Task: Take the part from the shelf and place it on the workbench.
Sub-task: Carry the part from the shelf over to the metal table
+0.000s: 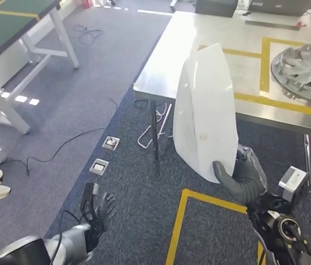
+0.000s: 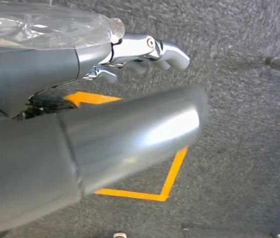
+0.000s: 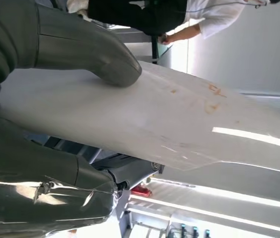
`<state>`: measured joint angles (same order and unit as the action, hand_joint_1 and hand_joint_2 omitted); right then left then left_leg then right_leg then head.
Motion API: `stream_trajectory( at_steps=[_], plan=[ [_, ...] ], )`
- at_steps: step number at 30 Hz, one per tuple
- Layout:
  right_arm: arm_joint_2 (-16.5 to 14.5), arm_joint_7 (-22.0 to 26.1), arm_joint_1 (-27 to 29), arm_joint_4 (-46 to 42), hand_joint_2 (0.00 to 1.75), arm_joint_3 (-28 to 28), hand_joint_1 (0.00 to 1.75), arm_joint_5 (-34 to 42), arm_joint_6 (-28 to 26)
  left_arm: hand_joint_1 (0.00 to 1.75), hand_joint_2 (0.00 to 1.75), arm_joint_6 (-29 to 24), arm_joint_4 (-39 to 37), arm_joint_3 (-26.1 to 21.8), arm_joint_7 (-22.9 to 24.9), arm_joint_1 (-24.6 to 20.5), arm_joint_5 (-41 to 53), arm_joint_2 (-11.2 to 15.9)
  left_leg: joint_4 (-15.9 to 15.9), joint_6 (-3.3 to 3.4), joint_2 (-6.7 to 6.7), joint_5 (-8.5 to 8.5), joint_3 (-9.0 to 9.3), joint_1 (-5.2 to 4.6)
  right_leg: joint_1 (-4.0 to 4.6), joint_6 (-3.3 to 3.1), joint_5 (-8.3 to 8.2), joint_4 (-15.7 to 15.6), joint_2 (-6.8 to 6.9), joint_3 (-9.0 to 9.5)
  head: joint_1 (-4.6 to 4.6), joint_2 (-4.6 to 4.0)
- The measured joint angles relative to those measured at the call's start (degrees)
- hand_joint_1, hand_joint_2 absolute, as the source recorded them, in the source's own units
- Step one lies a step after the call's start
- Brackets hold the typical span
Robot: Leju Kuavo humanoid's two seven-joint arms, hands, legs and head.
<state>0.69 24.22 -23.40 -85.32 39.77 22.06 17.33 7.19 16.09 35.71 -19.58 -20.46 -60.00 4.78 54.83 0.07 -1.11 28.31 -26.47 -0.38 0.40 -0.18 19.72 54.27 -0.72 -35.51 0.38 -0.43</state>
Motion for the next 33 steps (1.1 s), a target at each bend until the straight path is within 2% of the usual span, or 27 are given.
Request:
stream_trajectory(
  at_steps=[1, 2, 3, 5, 6, 7, 8, 10, 11, 12, 15, 16, 17, 19, 20, 21, 22, 23, 24, 26, 27, 28, 31, 32, 33],
  plan=[
    [-0.01, -0.03, -0.11, -0.06, 1.75, -0.02, 1.75, 0.04, -0.12, 0.0, 0.0, 0.02, 0.01, 0.0, 0.01, -0.09, 0.02, -0.02, 1.91, -0.22, 0.1, -0.03, -0.84, 0.03, -0.08, -0.25, 0.33, -0.21, -0.03, 0.65, -0.08, 0.01],
    [-0.01, -0.05, -0.22, -0.13, 1.75, -0.03, 1.75, 0.08, -0.24, 0.0, 0.0, 0.03, 0.01, 0.0, 0.01, -0.21, 0.06, -0.04, 4.97, -0.49, 0.21, 0.3, -2.56, 0.09, -0.16, -0.5, 0.67, -0.35, -0.07, 1.28, -0.19, 0.01],
    [-0.02, -0.11, -0.29, -0.18, 1.75, -0.04, 1.75, 0.14, -0.32, 0.0, 0.0, 0.04, 0.01, 0.0, 0.05, -0.29, 0.09, -0.07, 8.94, -0.78, 0.36, 1.24, -5.07, 0.18, -0.2, -0.7, 1.14, -0.47, -0.06, 1.8, -0.25, 0.02],
    [0.01, -0.26, -0.29, -0.19, 1.75, -0.04, 1.75, 0.25, -0.49, 0.0, 0.0, 0.04, 0.0, 0.0, 0.16, -0.29, 0.18, -0.09, 16.03, -1.29, 0.51, 4.34, -10.6, 0.32, -0.19, -0.92, 2.21, -0.49, -0.09, 2.81, -0.37, 0.02],
    [0.02, -0.34, -0.24, -0.18, 1.75, -0.04, 1.75, 0.31, -0.55, 0.0, 0.0, 0.04, -0.01, 0.0, 0.24, -0.22, 0.2, -0.08, 17.7, -1.43, 0.55, 5.42, -12.52, 0.36, -0.18, -0.92, 2.73, -0.49, -0.14, 3.37, -0.4, 0.02],
    [0.03, -0.39, -0.22, -0.18, 1.75, -0.04, 1.75, 0.35, -0.62, 0.0, 0.0, 0.05, -0.01, 0.0, 0.29, -0.15, 0.21, -0.08, 17.14, -1.45, 0.58, 5.07, -13.42, 0.38, -0.16, -0.88, 3.32, -0.48, -0.2, 4.11, -0.42, 0.02],
    [0.03, -0.42, -0.21, -0.18, 1.75, -0.05, 1.75, 0.37, -0.73, 0.0, 0.0, 0.06, -0.01, 0.0, 0.33, -0.14, 0.22, -0.08, 14.58, -1.36, 0.6, 3.26, -13.22, 0.37, -0.14, -0.83, 3.94, -0.48, -0.24, 4.94, -0.45, 0.02],
    [0.04, -0.43, -0.28, -0.21, 1.75, -0.07, 1.75, 0.05, -1.23, 0.0, 0.0, 0.09, -0.01, 0.0, 0.37, -0.21, 0.24, -0.05, 5.82, -0.78, 0.69, -3.37, -10.92, 0.28, -0.05, -0.63, 5.29, -0.51, -0.25, 6.49, -0.46, 0.02],
    [0.06, -0.4, -0.32, -0.23, 1.75, -0.09, 1.75, -0.41, -1.78, 0.0, 0.0, 0.12, -0.01, 0.0, 0.37, -0.29, 0.25, -0.01, 2.32, -0.42, 0.77, -5.43, -9.92, 0.1, 0.02, -0.47, 5.85, -0.54, -0.29, 7.03, -0.35, 0.02],
    [0.08, -0.35, -0.39, -0.28, 1.75, -0.14, 1.75, -1.05, -2.47, 0.0, 0.0, 0.21, 0.0, 0.0, 0.36, -0.36, 0.25, 0.04, 0.07, 0.0, 0.8, -6.74, -9.28, -0.1, 0.06, -0.22, 6.35, -0.6, -0.34, 7.3, -0.27, 0.02],
    [0.24, -0.3, -0.49, -0.72, 1.75, -0.62, 1.75, -3.29, -5.37, 0.0, 0.0, 0.47, 0.01, 0.0, 0.33, -0.35, 0.28, 0.12, -1.3, 1.09, 0.79, -6.81, -8.28, -0.2, 0.2, 0.75, 7.14, -0.38, -0.44, 7.9, -0.36, 0.02],
    [0.4, -0.36, -0.56, -1.02, 1.75, -0.94, 1.75, -3.88, -6.28, 0.0, 0.0, 0.52, 0.01, 0.0, 0.31, -0.33, 0.32, 0.12, -1.53, 1.35, 0.79, -6.75, -7.61, -0.06, 0.23, 1.02, 7.45, 0.32, -0.36, 7.92, -0.38, 0.02],
    [0.64, -0.44, -0.79, -1.42, 1.75, -1.4, 1.75, -4.34, -7.01, 0.0, 0.0, 0.57, 0.01, 0.0, 0.29, -0.38, 0.37, 0.11, -1.69, 1.6, 0.79, -6.46, -6.79, 0.09, 0.21, 1.35, 8.03, 2.29, -0.23, 7.11, -0.28, 0.02],
    [1.13, -0.81, -1.31, -2.2, 1.75, -2.3, 1.75, -5.11, -8.23, 0.0, 0.0, 0.61, 0.02, 0.0, 0.3, -0.49, 0.44, 0.09, -1.83, 1.93, 0.79, -5.7, -5.49, 0.17, 0.02, 1.92, 9.98, 9.52, 0.0, 3.46, -0.13, 0.02],
    [1.35, -1.04, -1.48, -2.56, 1.75, -2.74, 1.75, -5.43, -8.66, 0.0, 0.0, 0.61, 0.02, 0.0, 0.33, -0.51, 0.46, 0.09, -1.82, 2.02, 0.79, -5.19, -4.9, 0.18, -0.12, 2.21, 11.53, 14.06, 0.05, 0.66, -0.1, 0.02],
    [1.56, -1.3, -1.49, -2.84, 1.75, -3.08, 1.75, -5.68, -8.97, 0.0, 0.0, 0.61, 0.02, 0.0, 0.36, -0.46, 0.47, 0.08, -1.82, 2.04, 0.79, -4.66, -4.31, 0.19, -0.27, 2.43, 12.94, 17.33, 0.08, -1.79, -0.14, 0.02],
    [1.74, -1.5, -1.43, -3.06, 1.75, -3.37, 1.75, -5.82, -9.13, 0.0, 0.0, 0.61, 0.02, 0.0, 0.38, -0.39, 0.49, 0.06, -1.81, 2.0, 0.78, -4.09, -3.61, 0.2, -0.42, 2.6, 13.73, 18.8, 0.12, -3.46, -0.13, 0.02],
    [1.9, -1.67, -1.39, -3.33, 1.75, -3.69, 1.75, -5.94, -9.29, 0.0, 0.0, 0.61, 0.01, 0.0, 0.39, -0.31, 0.54, 0.03, -1.81, 1.93, 0.76, -3.44, -2.75, 0.22, -0.58, 2.75, 13.48, 18.32, 0.18, -4.29, -0.13, 0.02],
    [2.02, -1.8, -1.4, -3.59, 1.75, -3.99, 1.75, -6.01, -9.44, 0.0, 0.0, 0.61, 0.01, 0.0, 0.41, -0.26, 0.58, -0.01, -1.81, 1.81, 0.73, -2.76, -1.8, 0.25, -0.73, 2.86, 11.62, 15.41, 0.25, -3.83, -0.13, 0.02],
    [2.38, -2.04, -1.59, -4.2, 1.75, -4.83, 1.75, -6.17, -9.85, 0.0, 0.0, 0.62, 0.0, 0.0, 0.44, -0.25, 0.64, -0.07, -1.83, 1.39, 0.72, -1.25, 0.04, 0.26, -0.95, 2.88, 4.89, 6.54, 0.37, -1.5, -0.09, 0.02],
    [2.6, -2.24, -1.82, -4.41, 1.75, -5.27, 1.75, -6.23, -10.09, 0.0, 0.0, 0.62, 0.0, 0.0, 0.46, -0.33, 0.67, -0.08, -1.86, 1.14, 0.7, -0.66, 0.6, 0.25, -0.94, 2.66, 2.66, 2.99, 0.39, -0.58, -0.05, 0.02],
    [2.8, -2.47, -2.07, -4.63, 1.75, -5.68, 1.75, -6.31, -10.31, 0.0, 0.0, 0.63, -0.01, 0.0, 0.49, -0.44, 0.7, -0.06, -1.93, 0.85, 0.7, -0.23, 0.73, 0.22, -0.87, 2.31, 1.15, 0.83, 0.4, -0.01, -0.03, 0.02],
    [3.07, -3.02, -2.48, -5.39, 1.75, -6.62, 1.75, -6.5, -10.64, 0.0, 0.0, 0.82, -0.01, 0.0, 0.55, -0.62, 0.79, -0.08, -1.11, 0.04, 0.7, -0.12, 0.38, 0.2, -0.68, 0.93, 1.14, -0.27, 0.28, 0.74, -0.39, 0.02],
    [3.14, -3.09, -2.58, -5.63, 1.75, -6.93, 1.75, -6.54, -10.68, 0.0, 0.0, 0.93, -0.01, 0.0, 0.55, -0.63, 0.79, -0.12, 0.73, -0.2, 0.72, -0.37, -0.41, 0.24, -0.73, 0.55, 1.32, -0.44, 0.22, 1.16, -0.51, 0.02],
    [3.21, -3.15, -2.77, -5.78, 1.75, -7.21, 1.75, -6.56, -10.74, 0.0, 0.0, 1.02, -0.01, 0.0, 0.55, -0.67, 0.79, -0.15, 3.79, -0.42, 0.75, -0.35, -2.13, 0.29, -0.78, 0.21, 1.54, -0.59, 0.17, 1.71, -0.6, 0.02]
  ],
)
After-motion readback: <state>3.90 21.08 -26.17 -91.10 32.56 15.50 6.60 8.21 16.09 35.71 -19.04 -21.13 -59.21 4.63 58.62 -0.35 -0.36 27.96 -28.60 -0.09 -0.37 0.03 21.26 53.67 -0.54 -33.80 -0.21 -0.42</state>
